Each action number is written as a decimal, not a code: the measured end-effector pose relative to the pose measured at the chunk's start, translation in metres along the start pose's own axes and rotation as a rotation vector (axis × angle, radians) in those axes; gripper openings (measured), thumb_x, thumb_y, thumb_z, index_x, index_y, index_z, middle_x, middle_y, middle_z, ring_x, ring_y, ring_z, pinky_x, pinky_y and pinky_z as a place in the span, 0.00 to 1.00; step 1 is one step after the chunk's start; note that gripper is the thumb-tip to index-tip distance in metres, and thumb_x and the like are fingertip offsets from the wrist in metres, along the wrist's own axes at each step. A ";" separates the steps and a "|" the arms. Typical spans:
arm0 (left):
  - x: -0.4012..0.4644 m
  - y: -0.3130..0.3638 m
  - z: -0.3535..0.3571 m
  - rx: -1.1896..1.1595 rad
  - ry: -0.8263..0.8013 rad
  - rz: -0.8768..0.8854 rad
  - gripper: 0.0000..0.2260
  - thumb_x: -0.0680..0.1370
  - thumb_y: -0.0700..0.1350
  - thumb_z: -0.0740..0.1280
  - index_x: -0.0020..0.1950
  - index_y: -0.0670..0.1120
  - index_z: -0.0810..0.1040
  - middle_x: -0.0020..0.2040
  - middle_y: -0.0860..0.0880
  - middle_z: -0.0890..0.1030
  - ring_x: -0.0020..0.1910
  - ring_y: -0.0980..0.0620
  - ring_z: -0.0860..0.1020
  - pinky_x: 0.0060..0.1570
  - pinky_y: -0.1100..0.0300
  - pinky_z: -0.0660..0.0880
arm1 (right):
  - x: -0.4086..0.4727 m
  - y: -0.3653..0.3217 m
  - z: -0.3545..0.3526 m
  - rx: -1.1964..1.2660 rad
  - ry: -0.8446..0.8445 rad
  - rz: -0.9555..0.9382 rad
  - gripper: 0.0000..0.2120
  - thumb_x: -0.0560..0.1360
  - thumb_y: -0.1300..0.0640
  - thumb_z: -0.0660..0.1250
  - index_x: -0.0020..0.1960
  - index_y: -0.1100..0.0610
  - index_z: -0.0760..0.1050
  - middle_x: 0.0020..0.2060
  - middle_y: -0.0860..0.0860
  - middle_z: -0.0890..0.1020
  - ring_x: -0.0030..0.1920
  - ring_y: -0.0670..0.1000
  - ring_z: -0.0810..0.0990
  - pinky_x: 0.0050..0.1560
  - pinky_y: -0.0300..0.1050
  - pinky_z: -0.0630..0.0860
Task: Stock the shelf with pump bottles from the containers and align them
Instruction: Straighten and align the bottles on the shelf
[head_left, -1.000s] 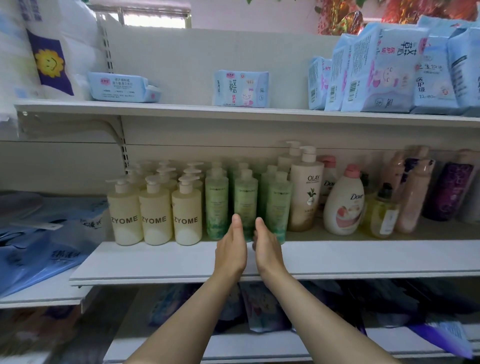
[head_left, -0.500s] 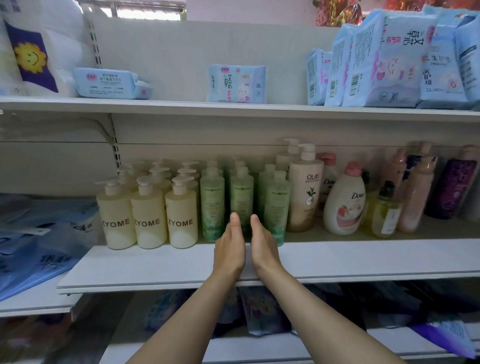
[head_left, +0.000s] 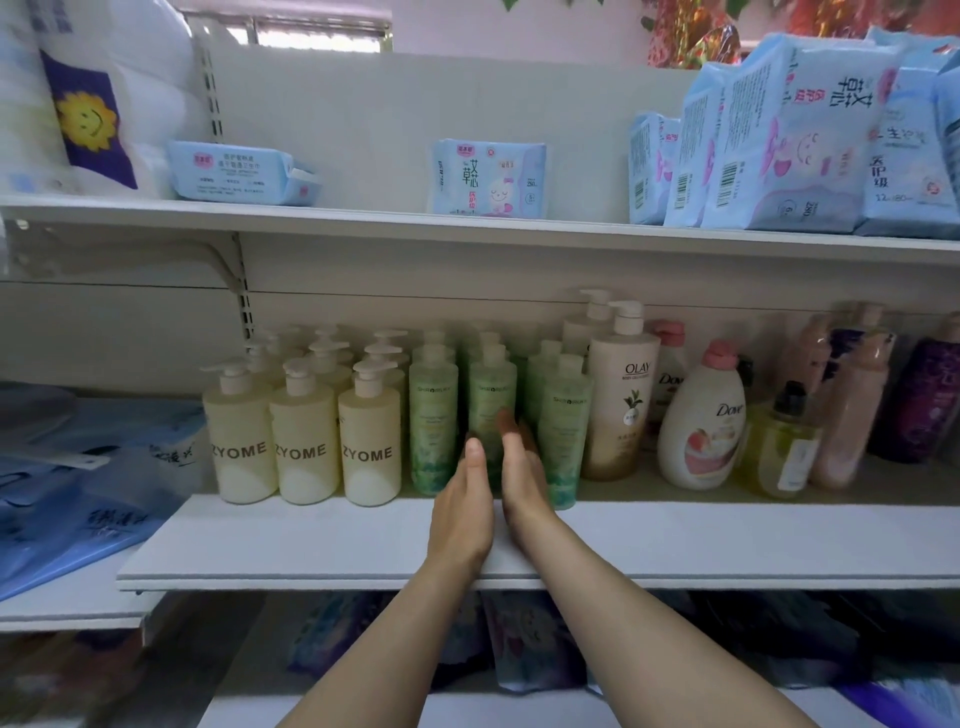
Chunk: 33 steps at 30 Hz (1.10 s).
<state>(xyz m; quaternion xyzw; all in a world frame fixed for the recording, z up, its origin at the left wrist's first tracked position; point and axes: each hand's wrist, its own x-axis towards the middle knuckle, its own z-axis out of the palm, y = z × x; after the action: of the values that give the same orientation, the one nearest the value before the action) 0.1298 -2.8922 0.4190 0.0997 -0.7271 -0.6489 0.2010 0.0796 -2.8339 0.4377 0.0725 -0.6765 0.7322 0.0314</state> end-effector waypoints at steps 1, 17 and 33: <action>0.000 -0.001 0.000 -0.001 0.001 -0.005 0.31 0.79 0.69 0.46 0.76 0.57 0.66 0.75 0.54 0.69 0.74 0.55 0.65 0.64 0.63 0.59 | 0.003 0.003 0.000 0.014 -0.002 0.006 0.27 0.77 0.32 0.60 0.69 0.46 0.74 0.59 0.45 0.82 0.59 0.47 0.79 0.61 0.42 0.72; 0.005 -0.005 0.002 -0.012 0.021 -0.035 0.32 0.78 0.71 0.46 0.76 0.57 0.66 0.75 0.54 0.68 0.74 0.54 0.65 0.66 0.62 0.58 | 0.022 0.015 0.008 0.130 -0.035 0.032 0.41 0.66 0.25 0.63 0.71 0.46 0.73 0.66 0.48 0.79 0.66 0.51 0.76 0.72 0.53 0.69; 0.003 -0.002 0.002 -0.018 0.026 -0.018 0.30 0.78 0.71 0.47 0.75 0.59 0.68 0.74 0.55 0.70 0.73 0.56 0.66 0.68 0.60 0.61 | 0.023 0.019 0.006 0.056 -0.014 0.005 0.32 0.76 0.32 0.61 0.74 0.46 0.69 0.70 0.48 0.75 0.71 0.52 0.71 0.74 0.53 0.65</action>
<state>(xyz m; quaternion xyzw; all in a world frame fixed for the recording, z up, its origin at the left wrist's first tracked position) 0.1264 -2.8918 0.4173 0.1127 -0.7175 -0.6559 0.2054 0.0546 -2.8430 0.4233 0.0769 -0.6560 0.7505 0.0228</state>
